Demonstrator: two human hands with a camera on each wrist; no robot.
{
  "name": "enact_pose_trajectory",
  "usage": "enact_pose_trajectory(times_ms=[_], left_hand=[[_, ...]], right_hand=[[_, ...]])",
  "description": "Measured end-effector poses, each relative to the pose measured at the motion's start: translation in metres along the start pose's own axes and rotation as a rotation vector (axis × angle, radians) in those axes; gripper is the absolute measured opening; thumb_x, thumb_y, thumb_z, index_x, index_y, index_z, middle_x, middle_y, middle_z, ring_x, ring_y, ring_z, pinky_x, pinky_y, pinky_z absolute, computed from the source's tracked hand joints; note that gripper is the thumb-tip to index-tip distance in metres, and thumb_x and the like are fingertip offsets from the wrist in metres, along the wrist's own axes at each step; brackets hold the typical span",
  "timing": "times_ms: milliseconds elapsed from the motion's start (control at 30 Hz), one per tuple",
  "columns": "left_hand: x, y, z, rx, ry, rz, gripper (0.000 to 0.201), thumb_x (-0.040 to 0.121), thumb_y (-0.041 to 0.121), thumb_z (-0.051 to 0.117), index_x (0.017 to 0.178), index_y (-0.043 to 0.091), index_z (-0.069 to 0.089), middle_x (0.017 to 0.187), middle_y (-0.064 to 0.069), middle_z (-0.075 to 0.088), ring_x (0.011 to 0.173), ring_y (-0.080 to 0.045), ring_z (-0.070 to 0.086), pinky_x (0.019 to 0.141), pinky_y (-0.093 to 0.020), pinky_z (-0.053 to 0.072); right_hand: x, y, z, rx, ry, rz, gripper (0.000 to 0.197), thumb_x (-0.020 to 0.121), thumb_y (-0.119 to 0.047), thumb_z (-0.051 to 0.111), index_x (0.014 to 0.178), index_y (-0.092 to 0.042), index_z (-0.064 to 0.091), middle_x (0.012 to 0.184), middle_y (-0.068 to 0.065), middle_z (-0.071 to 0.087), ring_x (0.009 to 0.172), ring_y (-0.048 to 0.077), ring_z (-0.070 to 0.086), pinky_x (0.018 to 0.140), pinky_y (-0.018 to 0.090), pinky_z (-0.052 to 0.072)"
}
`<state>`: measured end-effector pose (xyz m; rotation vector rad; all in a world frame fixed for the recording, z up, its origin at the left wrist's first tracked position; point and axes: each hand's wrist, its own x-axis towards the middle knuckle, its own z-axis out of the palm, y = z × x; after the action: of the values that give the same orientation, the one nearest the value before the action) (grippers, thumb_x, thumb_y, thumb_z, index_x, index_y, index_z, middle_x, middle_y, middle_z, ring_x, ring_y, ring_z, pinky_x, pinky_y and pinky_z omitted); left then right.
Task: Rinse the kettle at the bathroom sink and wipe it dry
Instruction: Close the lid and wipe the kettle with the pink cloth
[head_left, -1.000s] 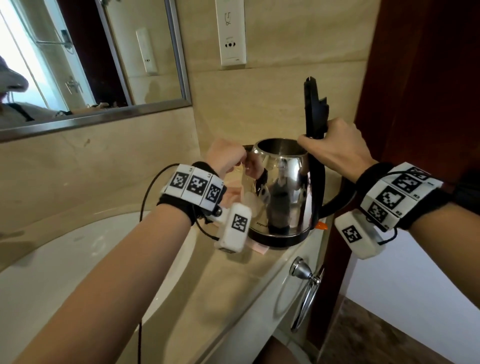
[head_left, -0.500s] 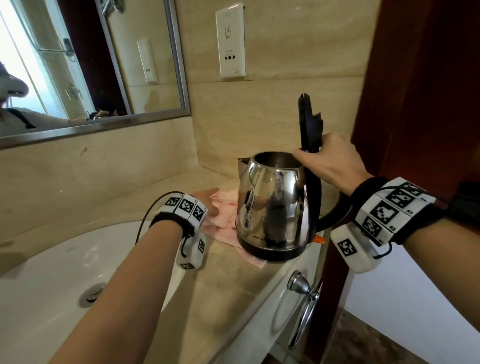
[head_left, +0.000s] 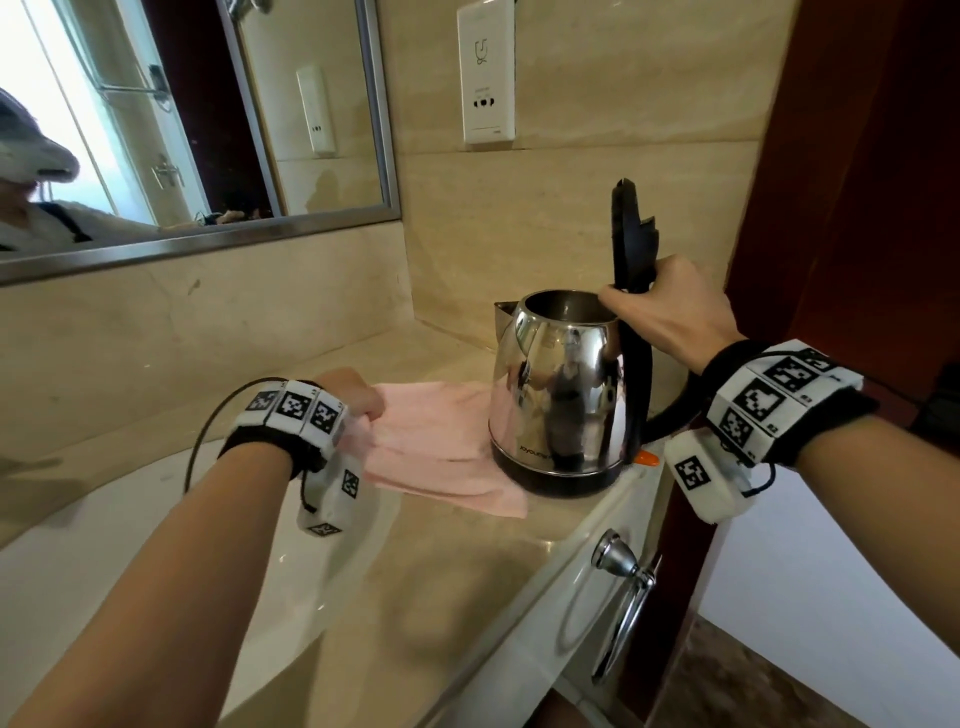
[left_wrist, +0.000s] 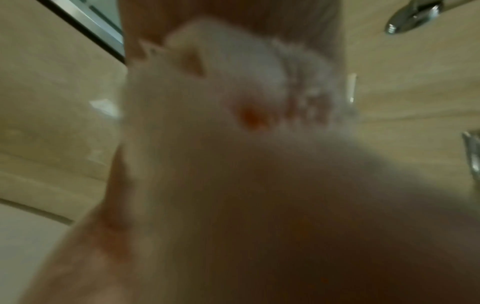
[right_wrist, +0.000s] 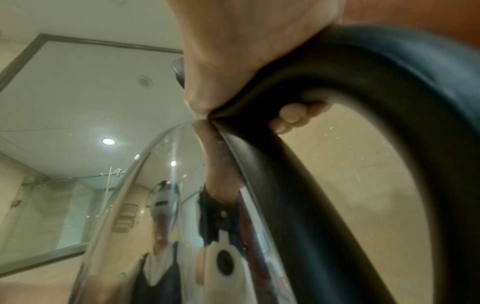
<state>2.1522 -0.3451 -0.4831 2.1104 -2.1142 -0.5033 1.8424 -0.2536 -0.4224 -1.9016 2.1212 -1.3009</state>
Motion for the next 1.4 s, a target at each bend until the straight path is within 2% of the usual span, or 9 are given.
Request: enact_pose_trajectory(times_ms=[133,267,400,567,833,967,1167,1300,1400], left_hand=[[-0.001,-0.032,-0.025,-0.094,0.095,-0.105,0.017,0.051,0.022,0.059,0.050,0.007,0.051,0.061,-0.010,0.051,0.056,-0.023,0.043,0.055,-0.027,0.033],[-0.009,-0.037,-0.036,-0.177,0.154,-0.118,0.026,0.078,0.006,0.059,0.056,0.009,0.047,0.079,-0.015,0.050,0.077,-0.024,0.047,0.069,-0.033,0.039],[-0.016,-0.025,-0.033,-0.193,0.131,-0.094,0.019,0.063,0.018,0.062,0.051,0.008,0.050,0.077,-0.015,0.053,0.076,-0.026,0.049,0.066,-0.030,0.037],[-0.024,-0.008,-0.027,-0.280,0.118,-0.035,0.019,0.068,0.011,0.061,0.054,0.010,0.049,0.066,-0.008,0.048,0.060,-0.021,0.040,0.052,-0.026,0.029],[-0.029,0.007,-0.023,-0.372,0.123,0.001,0.016,0.073,0.013,0.061,0.059,0.010,0.053,0.070,-0.007,0.050,0.064,-0.021,0.044,0.057,-0.027,0.032],[-0.034,0.015,-0.025,-0.502,0.144,0.045,0.018,0.074,0.012,0.056,0.057,0.010,0.051,0.064,-0.006,0.049,0.062,-0.022,0.043,0.057,-0.026,0.033],[-0.046,0.039,-0.026,-0.810,0.150,0.107,0.017,0.084,0.016,0.049,0.067,0.011,0.051,0.059,-0.003,0.048,0.052,-0.020,0.043,0.050,-0.022,0.030],[-0.052,0.068,-0.018,-0.797,0.208,0.283,0.016,0.085,0.018,0.054,0.097,0.010,0.060,0.078,-0.001,0.061,0.069,-0.015,0.058,0.057,-0.024,0.044],[-0.056,0.092,-0.017,-0.724,0.274,0.380,0.018,0.082,0.017,0.060,0.100,0.013,0.058,0.084,0.001,0.059,0.075,-0.014,0.056,0.063,-0.025,0.044]], right_hand=[[0.006,0.000,0.011,-0.003,-0.068,0.003,0.034,0.070,-0.046,0.057,0.061,-0.014,0.053,0.061,0.005,0.055,0.061,0.023,0.057,0.054,0.032,0.043],[0.009,0.000,0.018,0.016,-0.077,-0.005,0.034,0.074,-0.045,0.059,0.068,-0.012,0.060,0.072,0.011,0.065,0.070,0.024,0.062,0.065,0.037,0.051],[0.014,0.000,0.020,0.000,-0.085,-0.026,0.029,0.079,-0.040,0.061,0.081,-0.011,0.066,0.081,0.010,0.067,0.077,0.023,0.062,0.073,0.037,0.051],[0.024,0.003,0.020,-0.036,-0.117,-0.073,0.023,0.082,-0.037,0.063,0.084,-0.015,0.064,0.084,0.006,0.065,0.081,0.022,0.059,0.068,0.030,0.044],[0.026,0.007,0.019,-0.176,-0.084,-0.145,0.032,0.084,-0.043,0.059,0.090,-0.012,0.065,0.084,0.008,0.065,0.081,0.024,0.059,0.069,0.031,0.045],[0.024,0.009,0.023,-0.128,-0.072,-0.112,0.033,0.085,-0.046,0.057,0.097,-0.015,0.061,0.089,0.004,0.064,0.086,0.022,0.059,0.071,0.031,0.044],[0.021,0.004,0.023,0.111,-0.125,-0.051,0.059,0.082,-0.037,0.065,0.131,-0.016,0.040,0.117,0.006,0.059,0.105,0.025,0.056,0.085,0.039,0.047],[0.020,0.007,0.021,0.162,-0.207,-0.059,0.069,0.085,-0.036,0.063,0.142,-0.022,0.028,0.120,0.004,0.060,0.109,0.025,0.056,0.088,0.036,0.043],[0.018,0.007,0.018,0.204,-0.252,-0.091,0.077,0.088,-0.031,0.062,0.147,-0.029,0.013,0.124,0.000,0.054,0.111,0.021,0.053,0.092,0.033,0.039]])
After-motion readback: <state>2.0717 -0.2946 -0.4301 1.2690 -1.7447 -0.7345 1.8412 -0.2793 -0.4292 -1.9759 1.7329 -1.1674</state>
